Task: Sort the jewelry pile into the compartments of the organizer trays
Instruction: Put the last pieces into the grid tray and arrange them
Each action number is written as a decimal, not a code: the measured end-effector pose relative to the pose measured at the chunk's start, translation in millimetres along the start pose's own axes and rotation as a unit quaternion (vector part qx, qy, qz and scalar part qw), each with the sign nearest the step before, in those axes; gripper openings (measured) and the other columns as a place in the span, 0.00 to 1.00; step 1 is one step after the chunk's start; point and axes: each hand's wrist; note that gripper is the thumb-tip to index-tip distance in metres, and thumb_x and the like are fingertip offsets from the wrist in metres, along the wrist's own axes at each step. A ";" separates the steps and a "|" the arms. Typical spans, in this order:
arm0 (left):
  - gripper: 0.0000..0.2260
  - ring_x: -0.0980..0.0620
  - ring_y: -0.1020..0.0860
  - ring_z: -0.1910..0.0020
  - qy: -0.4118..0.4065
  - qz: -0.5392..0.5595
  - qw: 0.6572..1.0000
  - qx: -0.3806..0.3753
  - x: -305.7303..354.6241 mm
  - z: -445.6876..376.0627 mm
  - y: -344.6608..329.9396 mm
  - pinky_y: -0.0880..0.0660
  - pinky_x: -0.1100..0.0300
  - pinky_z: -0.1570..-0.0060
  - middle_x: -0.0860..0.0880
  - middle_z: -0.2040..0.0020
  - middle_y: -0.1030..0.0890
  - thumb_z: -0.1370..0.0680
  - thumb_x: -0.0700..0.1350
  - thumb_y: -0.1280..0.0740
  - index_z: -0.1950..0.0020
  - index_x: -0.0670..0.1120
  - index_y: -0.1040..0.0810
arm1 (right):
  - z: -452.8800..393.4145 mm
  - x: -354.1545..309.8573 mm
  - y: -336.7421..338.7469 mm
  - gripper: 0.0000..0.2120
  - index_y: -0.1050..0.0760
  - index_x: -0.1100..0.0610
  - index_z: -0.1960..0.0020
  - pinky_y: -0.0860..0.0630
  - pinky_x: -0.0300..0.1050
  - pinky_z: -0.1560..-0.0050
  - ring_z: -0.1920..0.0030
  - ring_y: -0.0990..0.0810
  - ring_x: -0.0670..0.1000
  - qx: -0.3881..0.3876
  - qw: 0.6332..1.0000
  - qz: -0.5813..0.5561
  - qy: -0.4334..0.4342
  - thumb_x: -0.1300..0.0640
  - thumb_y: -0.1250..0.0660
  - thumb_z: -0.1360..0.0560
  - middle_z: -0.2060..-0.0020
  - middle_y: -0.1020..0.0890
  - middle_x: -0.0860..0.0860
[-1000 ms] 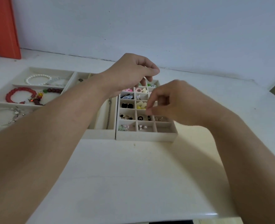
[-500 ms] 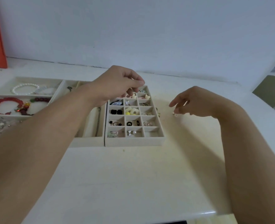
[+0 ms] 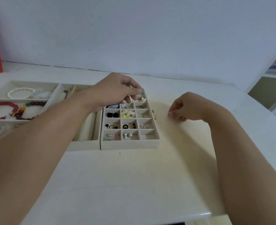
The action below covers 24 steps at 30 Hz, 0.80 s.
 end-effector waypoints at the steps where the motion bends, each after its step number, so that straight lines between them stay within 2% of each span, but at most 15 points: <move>1: 0.03 0.57 0.22 0.66 -0.001 -0.002 1.000 -0.002 0.4 0.9 -1.3 0.27 0.62 0.63 0.53 0.65 0.17 0.22 0.44 0.28 0.51 0.47 0.16 | 0.2 -0.9 0.6 0.02 0.16 0.52 0.56 0.19 0.50 0.47 0.60 0.14 0.51 0.011 0.999 -0.034 0.008 0.56 0.26 0.25 0.62 0.13 0.50; 3: 0.03 0.56 0.21 0.66 -0.008 -0.003 1.000 -0.009 3.0 2.5 -3.6 0.26 0.62 0.62 0.50 0.62 0.15 0.23 0.44 0.27 0.51 0.46 0.16 | 3.4 -6.9 2.4 0.01 0.17 0.57 0.54 0.18 0.53 0.45 0.60 0.14 0.51 0.015 0.988 -0.142 0.053 0.60 0.28 0.24 0.59 0.13 0.51; 5: 0.04 0.56 0.19 0.64 -0.015 -0.001 1.000 -0.022 5.6 3.3 -5.2 0.24 0.63 0.61 0.48 0.58 0.13 0.24 0.44 0.26 0.50 0.46 0.16 | 10.2 -18.1 4.6 0.01 0.20 0.62 0.52 0.18 0.50 0.47 0.57 0.16 0.52 -0.015 0.959 -0.259 0.112 0.63 0.30 0.22 0.56 0.13 0.55; 7: 0.07 0.57 0.18 0.62 -0.017 0.013 0.999 -0.043 8.8 5.1 -6.7 0.22 0.63 0.59 0.48 0.57 0.13 0.26 0.44 0.24 0.50 0.45 0.16 | 17.1 -28.3 5.7 0.03 0.21 0.62 0.50 0.19 0.44 0.50 0.56 0.16 0.52 -0.046 0.926 -0.344 0.149 0.63 0.30 0.22 0.54 0.14 0.57; 10: 0.10 0.57 0.17 0.62 -0.027 0.016 0.998 -0.062 14.1 8.4 -7.4 0.23 0.62 0.58 0.47 0.58 0.13 0.28 0.45 0.22 0.49 0.45 0.15 | 20.2 -38.4 3.9 0.06 0.20 0.59 0.51 0.21 0.41 0.53 0.56 0.18 0.50 -0.064 0.890 -0.421 0.162 0.58 0.30 0.25 0.55 0.15 0.54; 14: 0.08 0.56 0.16 0.60 -0.059 0.015 0.997 -0.042 15.1 9.2 -5.8 0.22 0.60 0.56 0.47 0.58 0.13 0.28 0.45 0.22 0.52 0.46 0.15 | 20.0 -44.7 -0.6 0.04 0.19 0.57 0.54 0.21 0.39 0.55 0.60 0.20 0.48 -0.085 0.864 -0.475 0.147 0.57 0.30 0.27 0.59 0.16 0.50; 19: 0.06 0.55 0.17 0.59 -0.089 -0.001 0.996 -0.019 14.5 9.8 -4.0 0.20 0.56 0.48 0.50 0.60 0.13 0.28 0.46 0.22 0.54 0.46 0.14 | 18.3 -48.2 -3.4 0.03 0.21 0.57 0.51 0.22 0.39 0.59 0.63 0.21 0.48 -0.101 0.838 -0.521 0.127 0.59 0.32 0.23 0.59 0.17 0.52; 22: 0.06 0.56 0.18 0.61 -0.090 -0.009 0.995 -0.029 14.4 10.1 -3.9 0.21 0.52 0.51 0.50 0.59 0.13 0.26 0.46 0.24 0.54 0.45 0.15 | 16.6 -47.8 -4.1 0.07 0.22 0.58 0.47 0.22 0.40 0.61 0.63 0.21 0.50 -0.111 0.831 -0.533 0.113 0.58 0.31 0.24 0.58 0.17 0.54; 24: 0.05 0.57 0.19 0.63 -0.086 -0.006 0.996 -0.026 14.4 9.2 -4.2 0.23 0.57 0.54 0.50 0.59 0.13 0.25 0.46 0.25 0.53 0.45 0.15 | 16.1 -46.8 -4.8 0.08 0.22 0.59 0.44 0.22 0.41 0.61 0.62 0.20 0.51 -0.117 0.838 -0.523 0.108 0.58 0.33 0.21 0.56 0.17 0.56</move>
Point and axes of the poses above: each hand's wrist, its own z-axis away from the middle knuckle, its own y-axis out of the back of the hand, x = y × z
